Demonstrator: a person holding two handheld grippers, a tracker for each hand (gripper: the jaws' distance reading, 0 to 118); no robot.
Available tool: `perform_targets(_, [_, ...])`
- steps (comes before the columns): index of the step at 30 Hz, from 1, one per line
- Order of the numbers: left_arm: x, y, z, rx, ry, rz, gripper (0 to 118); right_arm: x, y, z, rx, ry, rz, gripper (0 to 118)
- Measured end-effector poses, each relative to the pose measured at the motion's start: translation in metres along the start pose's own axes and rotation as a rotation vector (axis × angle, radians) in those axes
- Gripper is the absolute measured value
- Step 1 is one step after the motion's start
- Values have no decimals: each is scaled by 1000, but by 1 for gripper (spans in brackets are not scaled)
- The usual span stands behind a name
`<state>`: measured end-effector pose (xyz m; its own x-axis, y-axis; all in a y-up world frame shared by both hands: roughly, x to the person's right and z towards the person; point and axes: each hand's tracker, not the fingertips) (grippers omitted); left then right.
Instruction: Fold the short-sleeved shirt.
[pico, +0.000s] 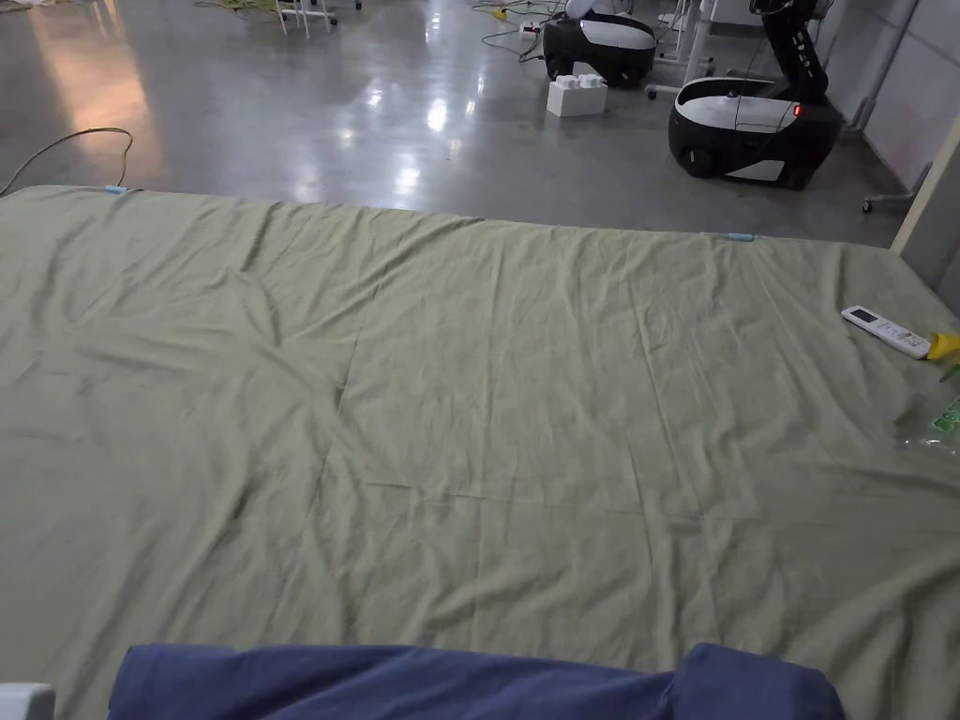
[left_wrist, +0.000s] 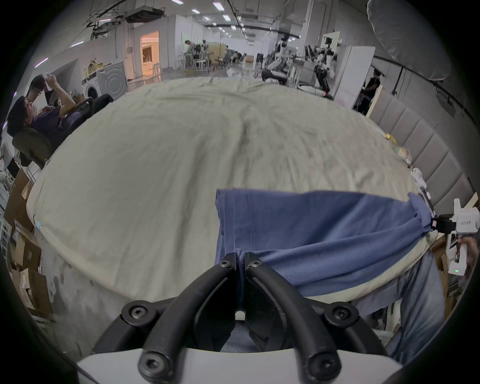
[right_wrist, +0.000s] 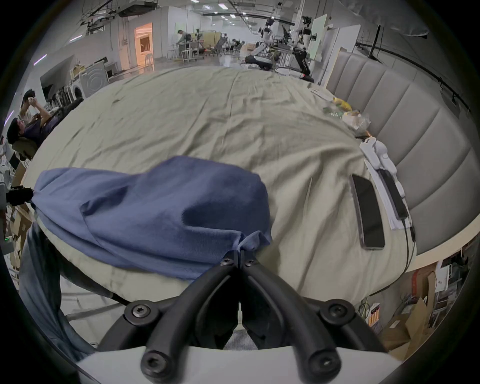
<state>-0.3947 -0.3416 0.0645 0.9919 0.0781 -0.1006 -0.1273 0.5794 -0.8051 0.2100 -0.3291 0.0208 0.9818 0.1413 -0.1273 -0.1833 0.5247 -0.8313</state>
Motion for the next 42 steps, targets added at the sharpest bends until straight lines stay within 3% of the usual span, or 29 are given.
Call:
perform_targets(7, [-1, 1, -33, -35, 28, -32, 6, -14, -5, -26, -44, -20, 7, 2])
perform_targets(11, [2, 11, -29, -27, 40, -43, 18, -23, 2, -19, -43, -130, 55, 31])
perform_targets(12, [5, 15, -27, -15, 52, -49, 18, -25, 6, -15, -27, -186, 68, 31])
perform_targets(13, [7, 19, -25, 9, 63, -57, 30, -27, 10, -11, -4, -224, 73, 52])
perform_targets(15, [13, 32, -20, 69, 66, -62, 48, -28, 22, 2, 97, -226, 48, 76])
perform_targets(16, [17, 38, -18, 102, 62, -55, 52, -28, 27, 8, 140, -207, 25, 82])
perform_targets(21, [56, 78, -5, 276, 39, -59, 52, -55, 64, 30, 397, -136, -72, 83])
perform_targets(27, [110, 111, 19, 519, 46, -104, 51, -100, 103, 52, 701, -85, -84, 82])
perform_targets(30, [130, 121, 36, 625, 65, -109, 45, -116, 115, 65, 815, -75, -95, 60])
perform_targets(31, [133, 122, 40, 654, 71, -101, 39, -120, 118, 69, 851, -79, -89, 46])
perform_targets(34, [142, 126, 52, 730, 81, -85, 16, -130, 124, 77, 916, -100, -72, 22])
perform_targets(39, [148, 124, 63, 765, 84, -111, 5, -134, 126, 82, 971, -112, -127, 2])
perform_targets(42, [146, 124, 62, 751, 87, -82, 3, -131, 125, 83, 961, -105, -148, 1])
